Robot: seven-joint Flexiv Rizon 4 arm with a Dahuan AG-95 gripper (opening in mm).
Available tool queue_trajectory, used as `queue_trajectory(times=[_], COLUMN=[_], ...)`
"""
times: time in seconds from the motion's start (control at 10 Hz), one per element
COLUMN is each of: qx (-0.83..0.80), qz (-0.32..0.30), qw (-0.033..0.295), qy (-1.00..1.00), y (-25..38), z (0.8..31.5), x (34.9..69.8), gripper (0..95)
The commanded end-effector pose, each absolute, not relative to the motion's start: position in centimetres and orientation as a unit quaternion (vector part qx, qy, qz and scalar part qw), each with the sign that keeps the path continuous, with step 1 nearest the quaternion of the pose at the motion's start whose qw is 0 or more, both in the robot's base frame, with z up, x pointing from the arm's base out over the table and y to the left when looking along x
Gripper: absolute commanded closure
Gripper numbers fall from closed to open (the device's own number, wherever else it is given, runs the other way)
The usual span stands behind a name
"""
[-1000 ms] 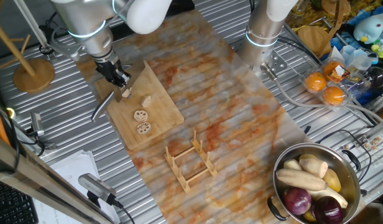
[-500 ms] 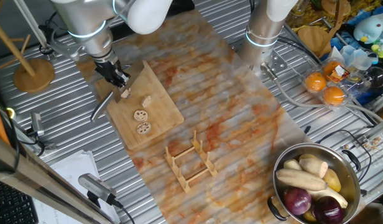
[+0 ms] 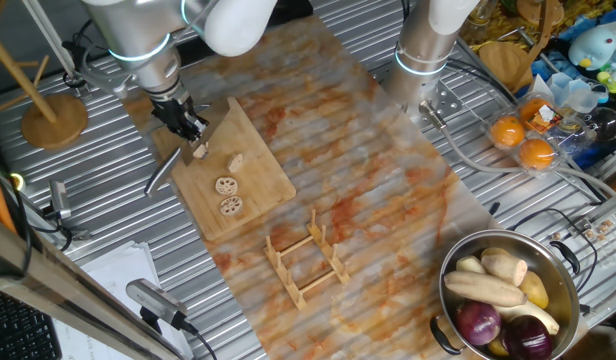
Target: Slice the lotus root
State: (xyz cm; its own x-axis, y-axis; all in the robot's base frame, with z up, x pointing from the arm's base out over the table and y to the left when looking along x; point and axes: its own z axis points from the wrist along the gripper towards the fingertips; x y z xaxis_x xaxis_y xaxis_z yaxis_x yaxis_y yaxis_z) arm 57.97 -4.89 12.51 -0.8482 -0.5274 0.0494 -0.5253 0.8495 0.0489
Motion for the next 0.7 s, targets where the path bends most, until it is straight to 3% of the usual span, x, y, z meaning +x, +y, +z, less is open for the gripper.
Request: queue_trajectory(times=[0.1, 0.5, 0.7], qx=[0.274, 0.287, 0.301], qz=[-0.017, -0.015, -0.014], qw=[0.032, 0.029, 0.011], qy=[-0.961, -0.957, -0.953], y=[-4.9, -4.7, -4.8], z=[12.5, 11.3, 8.9], x=[58.0, 58.0, 57.4], gripper=[95.0, 95.0, 57.0])
